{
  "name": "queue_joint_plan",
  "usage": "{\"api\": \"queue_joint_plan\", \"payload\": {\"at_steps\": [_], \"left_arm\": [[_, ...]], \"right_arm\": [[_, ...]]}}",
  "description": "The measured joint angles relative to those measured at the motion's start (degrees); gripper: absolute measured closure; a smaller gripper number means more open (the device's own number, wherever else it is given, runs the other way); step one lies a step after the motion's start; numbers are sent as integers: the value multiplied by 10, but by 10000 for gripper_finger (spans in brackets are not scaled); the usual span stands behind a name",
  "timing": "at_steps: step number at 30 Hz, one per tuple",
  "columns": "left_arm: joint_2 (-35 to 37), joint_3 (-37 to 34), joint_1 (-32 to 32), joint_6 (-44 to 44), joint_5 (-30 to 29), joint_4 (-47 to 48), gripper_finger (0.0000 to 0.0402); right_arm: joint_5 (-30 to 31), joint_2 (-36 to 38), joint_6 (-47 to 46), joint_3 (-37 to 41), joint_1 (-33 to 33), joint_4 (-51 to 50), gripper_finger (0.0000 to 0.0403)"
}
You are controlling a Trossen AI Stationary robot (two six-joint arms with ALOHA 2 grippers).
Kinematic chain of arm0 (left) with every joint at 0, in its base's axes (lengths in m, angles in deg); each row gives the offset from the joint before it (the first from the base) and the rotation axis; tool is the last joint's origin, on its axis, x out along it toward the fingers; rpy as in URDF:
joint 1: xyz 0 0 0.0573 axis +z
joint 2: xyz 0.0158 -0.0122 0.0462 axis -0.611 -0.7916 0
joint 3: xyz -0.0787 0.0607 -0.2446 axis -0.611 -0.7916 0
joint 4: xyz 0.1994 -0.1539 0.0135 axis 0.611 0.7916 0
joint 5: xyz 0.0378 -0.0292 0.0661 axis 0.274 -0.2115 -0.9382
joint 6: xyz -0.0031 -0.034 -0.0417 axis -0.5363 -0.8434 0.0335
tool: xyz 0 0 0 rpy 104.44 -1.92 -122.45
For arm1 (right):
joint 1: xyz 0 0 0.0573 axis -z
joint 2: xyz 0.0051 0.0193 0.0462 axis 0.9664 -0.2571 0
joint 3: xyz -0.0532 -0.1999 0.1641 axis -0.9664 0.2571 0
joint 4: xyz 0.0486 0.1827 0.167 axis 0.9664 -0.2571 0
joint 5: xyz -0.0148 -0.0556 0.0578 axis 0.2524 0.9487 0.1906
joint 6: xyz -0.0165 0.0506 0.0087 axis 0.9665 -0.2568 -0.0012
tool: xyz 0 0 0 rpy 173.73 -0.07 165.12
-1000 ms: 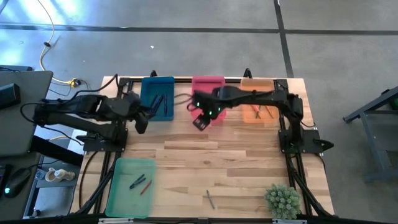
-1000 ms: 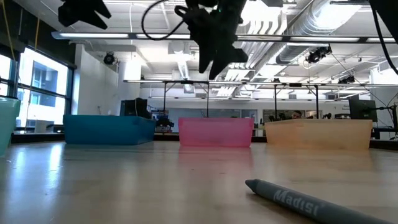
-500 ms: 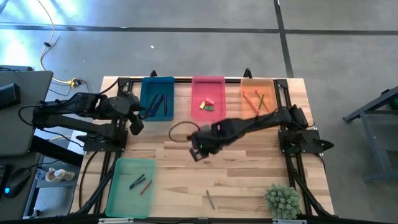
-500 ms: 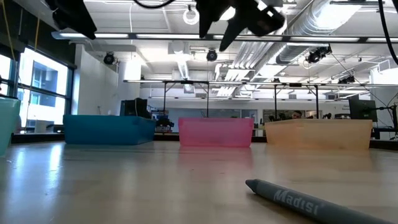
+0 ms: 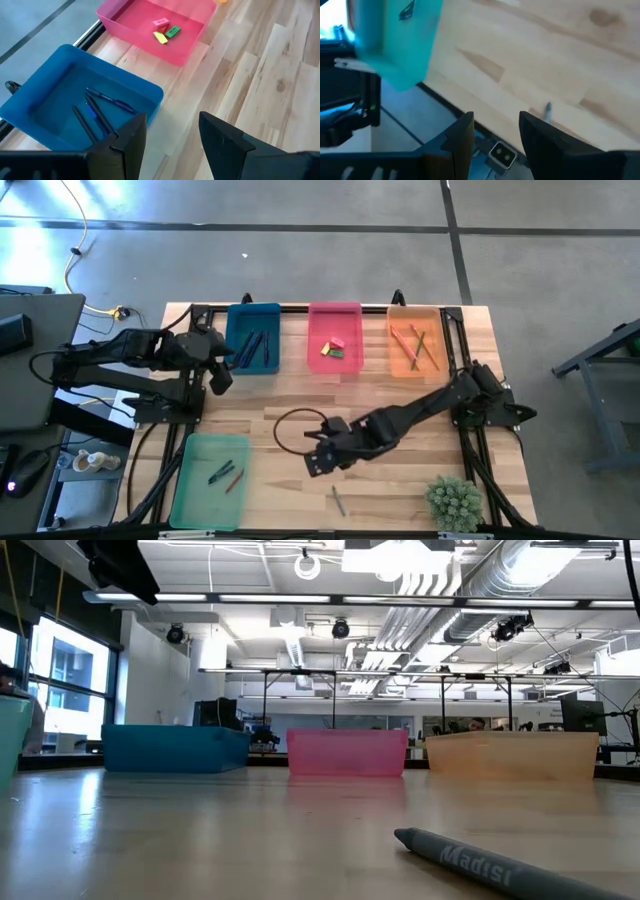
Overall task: Sort crayons/erasers/pens/pencils in bins
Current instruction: Put the gray crayon into the green bin
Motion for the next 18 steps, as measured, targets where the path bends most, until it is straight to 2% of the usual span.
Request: {"api": "queue_joint_plan", "payload": {"at_steps": [12,18], "left_arm": [[0,0,0,-60,0,0,232],[0,0,0,-76,15,3,232]], "right_arm": [[18,0,17,0,-64,61,254],[24,0,33,0,-72,87,254]]}}
